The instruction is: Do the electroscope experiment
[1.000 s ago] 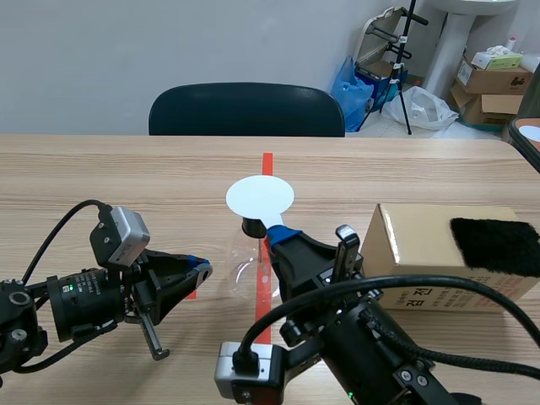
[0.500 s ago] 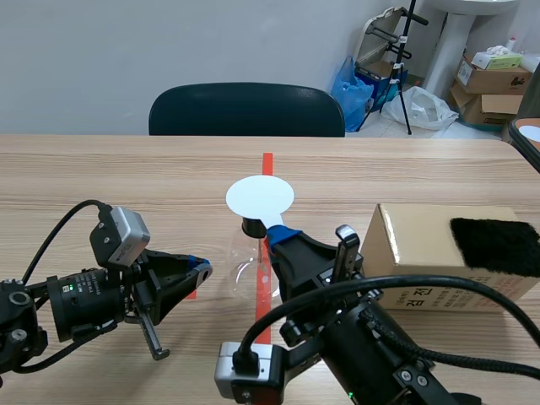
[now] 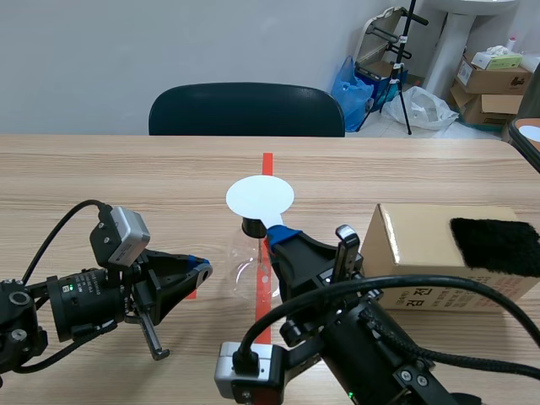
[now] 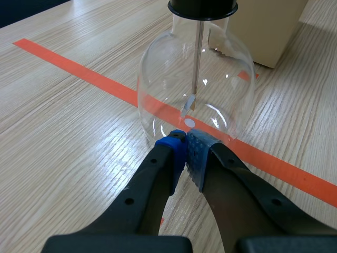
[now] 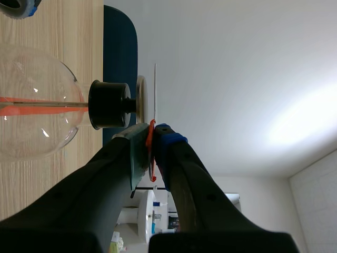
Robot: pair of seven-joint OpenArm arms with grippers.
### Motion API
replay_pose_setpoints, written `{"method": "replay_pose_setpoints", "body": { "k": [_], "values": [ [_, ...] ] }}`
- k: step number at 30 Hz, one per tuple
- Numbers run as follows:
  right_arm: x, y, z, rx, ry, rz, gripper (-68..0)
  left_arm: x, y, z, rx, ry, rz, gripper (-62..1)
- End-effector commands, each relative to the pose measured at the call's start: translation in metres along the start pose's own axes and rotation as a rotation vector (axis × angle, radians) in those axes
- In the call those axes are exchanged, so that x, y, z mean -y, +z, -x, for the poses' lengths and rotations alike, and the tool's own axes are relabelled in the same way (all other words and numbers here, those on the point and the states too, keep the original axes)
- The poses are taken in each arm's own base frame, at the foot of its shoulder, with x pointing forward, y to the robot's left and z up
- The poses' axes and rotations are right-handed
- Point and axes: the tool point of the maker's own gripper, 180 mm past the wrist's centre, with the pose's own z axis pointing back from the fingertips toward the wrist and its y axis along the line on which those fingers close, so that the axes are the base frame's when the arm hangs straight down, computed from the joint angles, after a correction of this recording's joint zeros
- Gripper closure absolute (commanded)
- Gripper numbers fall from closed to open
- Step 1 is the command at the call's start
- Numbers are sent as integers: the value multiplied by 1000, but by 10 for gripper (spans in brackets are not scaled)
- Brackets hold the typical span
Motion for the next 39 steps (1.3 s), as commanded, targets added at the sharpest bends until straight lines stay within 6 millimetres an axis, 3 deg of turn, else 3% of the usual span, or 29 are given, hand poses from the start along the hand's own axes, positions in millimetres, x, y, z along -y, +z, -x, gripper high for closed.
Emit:
{"method": "replay_pose_setpoints", "body": {
  "k": [1, 26, 32, 39],
  "values": [
    [15, -5, 6, -5, 23, 49, -17, 0, -3, -12, 42, -4, 4, -32],
    [15, -5, 9, -19, 23, 49, -17, 0, -3, -12, 41, -4, 4, -32],
    [16, -3, 27, -123, 20, 50, -17, 0, -3, -12, 41, -4, 4, -32],
    [16, 7, 69, -363, 14, 53, -17, 0, -3, -12, 42, -4, 4, -32]
  ]
}}
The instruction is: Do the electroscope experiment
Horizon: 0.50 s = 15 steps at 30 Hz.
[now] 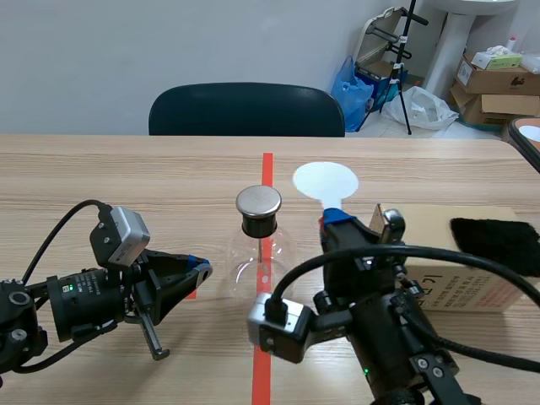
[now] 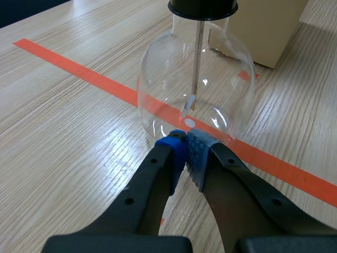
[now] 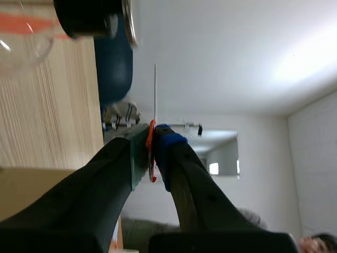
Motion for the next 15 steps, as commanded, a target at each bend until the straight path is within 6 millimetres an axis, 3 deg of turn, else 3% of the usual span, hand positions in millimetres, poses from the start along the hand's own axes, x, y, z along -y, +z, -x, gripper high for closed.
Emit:
{"method": "replay_pose_setpoints", "body": {
  "k": [1, 9, 15],
  "values": [
    [16, -6, 14, -59, 4, 54, -17, 0, -3, -12, 42, -4, 4, -32],
    [16, 4, 62, -333, -3, 55, -17, 0, -3, -13, 42, -4, 4, -32],
    [16, 10, 77, -420, -6, 54, -17, 0, -4, -15, 56, -3, 4, -32]
  ]
}}
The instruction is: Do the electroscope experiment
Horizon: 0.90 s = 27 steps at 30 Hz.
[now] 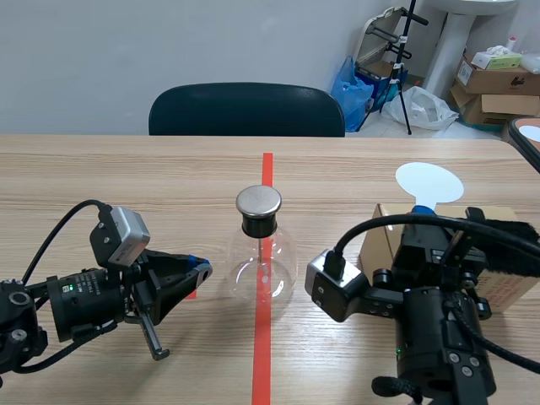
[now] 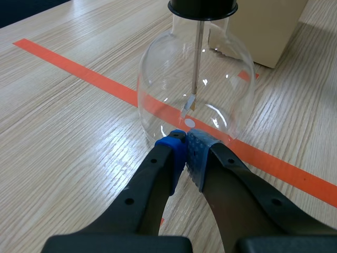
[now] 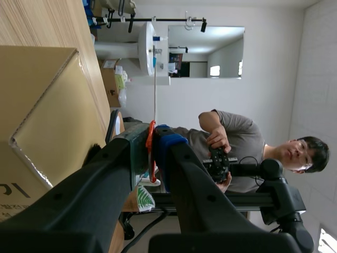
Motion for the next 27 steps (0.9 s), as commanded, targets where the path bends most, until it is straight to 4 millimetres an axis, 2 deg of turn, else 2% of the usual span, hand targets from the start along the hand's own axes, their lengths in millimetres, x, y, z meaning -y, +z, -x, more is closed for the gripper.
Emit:
{"method": "replay_pose_setpoints", "body": {
  "k": [1, 7, 13, 18, 27],
  "values": [
    [16, -7, 4, -19, -16, 51, -17, 0, -4, -14, 51, -3, 4, -32],
    [16, -7, 5, -23, -16, 51, -17, 0, -4, -14, 50, -3, 4, -32],
    [16, -7, -4, 30, -15, 52, -17, 0, -4, -14, 50, -3, 4, -32],
    [16, -6, -21, 122, -13, 53, -17, 0, -4, -14, 50, -3, 4, -32],
    [16, 5, -64, 369, -6, 54, -17, 0, -4, -14, 50, -3, 4, -32]
  ]
}}
